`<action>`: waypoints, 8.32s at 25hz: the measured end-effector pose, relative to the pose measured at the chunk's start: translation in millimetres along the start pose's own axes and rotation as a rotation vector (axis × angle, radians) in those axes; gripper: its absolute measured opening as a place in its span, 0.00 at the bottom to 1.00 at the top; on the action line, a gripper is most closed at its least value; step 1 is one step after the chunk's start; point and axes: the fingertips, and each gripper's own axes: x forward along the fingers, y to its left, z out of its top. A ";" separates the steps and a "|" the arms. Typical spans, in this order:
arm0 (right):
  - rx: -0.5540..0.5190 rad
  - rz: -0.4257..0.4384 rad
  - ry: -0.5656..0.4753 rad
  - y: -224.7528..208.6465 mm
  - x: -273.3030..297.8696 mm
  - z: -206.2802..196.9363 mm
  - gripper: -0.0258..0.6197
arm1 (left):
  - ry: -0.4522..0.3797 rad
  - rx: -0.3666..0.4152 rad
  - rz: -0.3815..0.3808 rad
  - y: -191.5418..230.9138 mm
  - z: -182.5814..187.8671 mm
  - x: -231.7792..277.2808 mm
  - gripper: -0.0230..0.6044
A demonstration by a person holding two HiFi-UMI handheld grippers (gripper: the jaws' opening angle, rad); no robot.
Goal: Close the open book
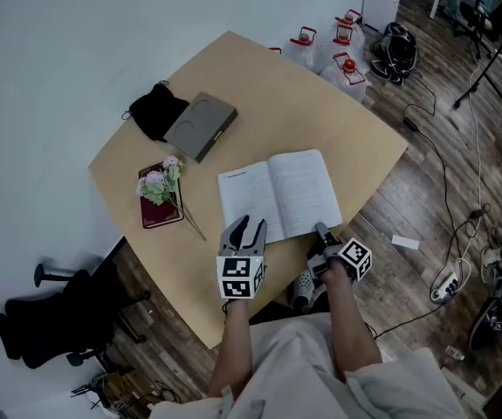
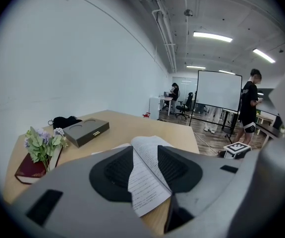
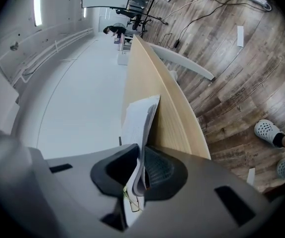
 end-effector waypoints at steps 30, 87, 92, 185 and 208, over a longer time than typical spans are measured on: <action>-0.344 -0.103 -0.032 30.3 -7.2 -11.8 0.08 | -0.034 -0.032 0.027 31.1 -5.0 -39.2 0.29; -1.262 -0.232 0.126 92.0 10.1 -143.0 0.09 | -0.081 -0.157 0.116 125.1 -37.9 -144.0 0.29; -1.342 -0.227 0.188 89.0 19.7 -156.3 0.09 | -0.067 -0.168 0.132 129.5 -42.6 -141.6 0.29; -1.421 -0.181 0.070 84.4 -136.6 -179.7 0.33 | -0.028 -0.065 -0.128 12.9 -86.8 -179.7 0.29; -1.483 -0.108 0.099 90.3 -169.0 -206.3 0.24 | -0.109 -0.097 -0.074 12.9 -89.1 -221.9 0.13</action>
